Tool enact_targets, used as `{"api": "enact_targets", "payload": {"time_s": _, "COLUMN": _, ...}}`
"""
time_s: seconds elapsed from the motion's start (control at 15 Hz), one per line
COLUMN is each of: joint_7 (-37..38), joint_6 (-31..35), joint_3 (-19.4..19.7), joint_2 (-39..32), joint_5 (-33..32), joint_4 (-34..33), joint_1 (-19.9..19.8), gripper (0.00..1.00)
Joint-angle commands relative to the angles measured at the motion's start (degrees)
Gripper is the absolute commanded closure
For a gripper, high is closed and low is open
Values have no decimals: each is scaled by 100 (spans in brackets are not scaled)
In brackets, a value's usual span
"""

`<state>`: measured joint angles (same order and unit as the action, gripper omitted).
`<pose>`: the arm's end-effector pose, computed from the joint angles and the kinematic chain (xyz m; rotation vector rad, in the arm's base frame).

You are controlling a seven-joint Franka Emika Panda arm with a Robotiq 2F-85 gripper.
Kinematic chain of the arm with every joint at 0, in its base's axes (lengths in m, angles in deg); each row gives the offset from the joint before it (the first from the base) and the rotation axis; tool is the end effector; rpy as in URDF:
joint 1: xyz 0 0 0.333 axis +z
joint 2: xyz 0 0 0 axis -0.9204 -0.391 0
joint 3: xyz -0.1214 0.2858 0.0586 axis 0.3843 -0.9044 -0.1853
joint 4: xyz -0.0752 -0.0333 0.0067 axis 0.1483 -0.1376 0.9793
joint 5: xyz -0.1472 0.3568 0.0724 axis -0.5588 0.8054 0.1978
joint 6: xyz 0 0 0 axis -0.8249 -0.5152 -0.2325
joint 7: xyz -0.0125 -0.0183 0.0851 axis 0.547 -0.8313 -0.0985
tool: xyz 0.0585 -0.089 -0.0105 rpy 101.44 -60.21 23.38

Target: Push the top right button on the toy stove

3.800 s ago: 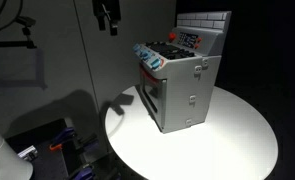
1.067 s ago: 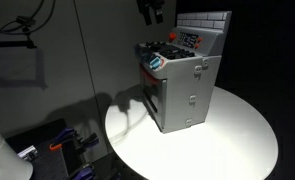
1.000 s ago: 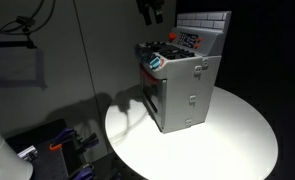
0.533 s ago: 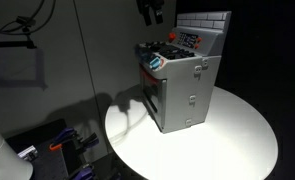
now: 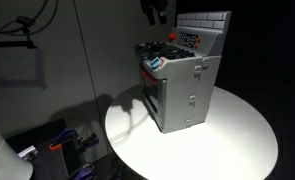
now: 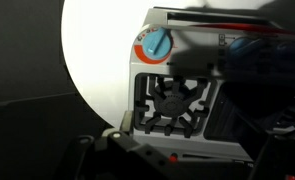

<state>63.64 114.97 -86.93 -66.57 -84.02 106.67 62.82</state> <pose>0.5155 -0.0296 0.5576 2.9419 -0.4986 0.4394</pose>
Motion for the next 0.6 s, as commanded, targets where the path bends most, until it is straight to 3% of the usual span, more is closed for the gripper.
{"api": "enact_targets", "payload": {"time_s": 0.0, "joint_7": 291, "joint_6": 231, "joint_3": -3, "joint_2": -262, "joint_5": -144, "joint_4": -283, "joint_1": -58, "gripper": 0}}
{"api": "enact_targets", "payload": {"time_s": 0.53, "joint_7": 1015, "joint_6": 697, "joint_3": 44, "joint_2": -829, "joint_5": -475, "joint_4": -706, "joint_1": -87, "gripper": 0}}
